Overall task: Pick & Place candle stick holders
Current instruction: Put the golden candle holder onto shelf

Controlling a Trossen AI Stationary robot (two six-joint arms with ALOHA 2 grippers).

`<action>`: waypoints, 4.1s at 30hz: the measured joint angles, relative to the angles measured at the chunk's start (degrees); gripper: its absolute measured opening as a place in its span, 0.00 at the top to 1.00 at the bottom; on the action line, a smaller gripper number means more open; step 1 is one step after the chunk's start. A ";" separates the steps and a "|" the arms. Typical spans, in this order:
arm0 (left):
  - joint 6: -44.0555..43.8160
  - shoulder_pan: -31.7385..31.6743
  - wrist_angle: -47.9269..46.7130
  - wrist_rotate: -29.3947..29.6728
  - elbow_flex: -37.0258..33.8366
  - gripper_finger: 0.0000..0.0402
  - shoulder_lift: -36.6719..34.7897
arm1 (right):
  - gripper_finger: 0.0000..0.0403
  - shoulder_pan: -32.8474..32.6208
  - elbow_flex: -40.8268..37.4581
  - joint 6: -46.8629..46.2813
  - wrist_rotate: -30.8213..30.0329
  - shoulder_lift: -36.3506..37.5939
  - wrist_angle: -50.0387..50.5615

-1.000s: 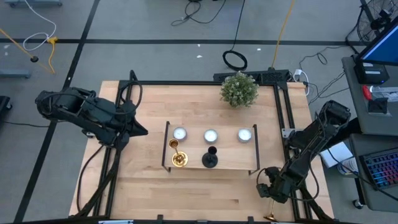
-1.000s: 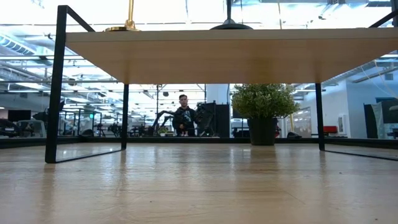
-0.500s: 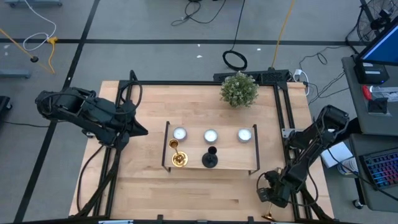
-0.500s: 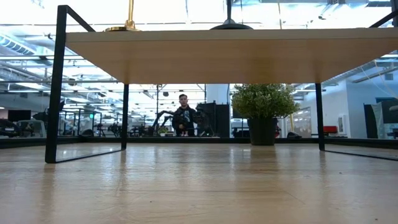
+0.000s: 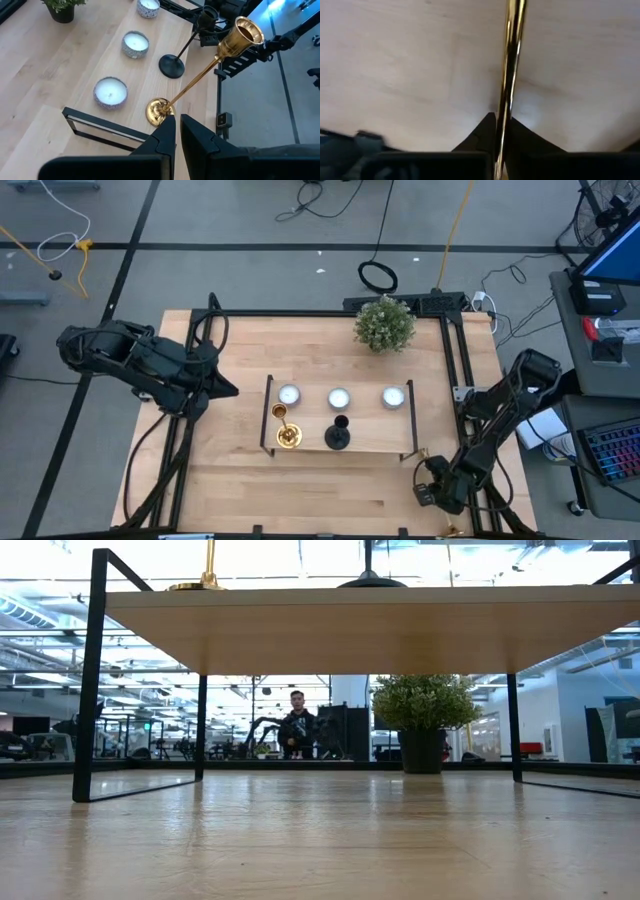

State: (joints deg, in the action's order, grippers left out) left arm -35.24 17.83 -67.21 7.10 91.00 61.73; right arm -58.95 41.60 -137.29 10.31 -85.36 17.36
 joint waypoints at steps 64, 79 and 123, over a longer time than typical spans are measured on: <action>5.36 -14.35 42.70 11.38 0.04 0.92 3.90 | 0.98 0.12 25.64 128.55 -82.03 32.63 -24.48; 0.20 -15.80 44.08 7.64 0.00 0.92 11.17 | 0.99 4.20 25.63 112.96 -76.87 30.77 -4.44; -1.36 -14.74 42.73 2.99 0.04 0.92 8.94 | 0.99 24.14 25.62 95.99 -45.12 21.01 19.73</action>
State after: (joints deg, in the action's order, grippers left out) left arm -36.61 3.09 -24.49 10.08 91.05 70.67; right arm -34.81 67.22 -41.30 -34.81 -64.35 37.09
